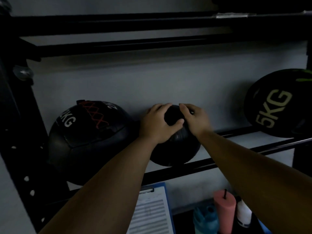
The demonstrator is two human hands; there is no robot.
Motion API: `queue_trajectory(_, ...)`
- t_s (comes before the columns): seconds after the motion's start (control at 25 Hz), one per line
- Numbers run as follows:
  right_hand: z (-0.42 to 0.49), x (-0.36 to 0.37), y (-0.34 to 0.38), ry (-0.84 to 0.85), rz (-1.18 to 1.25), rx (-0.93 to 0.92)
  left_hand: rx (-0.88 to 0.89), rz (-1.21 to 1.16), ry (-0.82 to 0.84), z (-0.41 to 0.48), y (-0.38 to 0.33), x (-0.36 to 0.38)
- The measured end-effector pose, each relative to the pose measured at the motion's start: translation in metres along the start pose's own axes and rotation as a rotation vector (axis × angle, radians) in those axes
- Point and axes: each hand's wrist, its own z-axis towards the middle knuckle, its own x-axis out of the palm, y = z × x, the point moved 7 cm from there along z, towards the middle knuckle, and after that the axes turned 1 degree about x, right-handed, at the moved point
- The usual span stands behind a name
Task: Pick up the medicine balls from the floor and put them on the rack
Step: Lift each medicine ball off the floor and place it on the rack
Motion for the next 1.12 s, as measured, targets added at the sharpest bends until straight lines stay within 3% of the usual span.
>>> queue_trajectory(0.2,-0.021,-0.007,0.021,0.141,-0.249,-0.022,0.016,-0.025,0.076,-0.027,-0.005,-0.013)
queue_trajectory(0.32,-0.053,-0.025,0.023,0.341,-0.25,0.045,-0.027,0.047,0.228,-0.052,-0.016,-0.026)
queue_trajectory(0.44,-0.081,-0.067,0.026,0.436,-0.301,0.037,-0.114,0.042,0.226,-0.081,-0.031,-0.063)
queue_trajectory(0.8,-0.176,-0.298,0.043,0.425,-0.316,0.027,-0.146,0.157,0.198,-0.189,-0.22,-0.109)
queue_trajectory(1.12,-0.259,-0.47,0.085,0.346,-0.455,0.057,-0.134,0.181,0.248,-0.256,-0.322,-0.137)
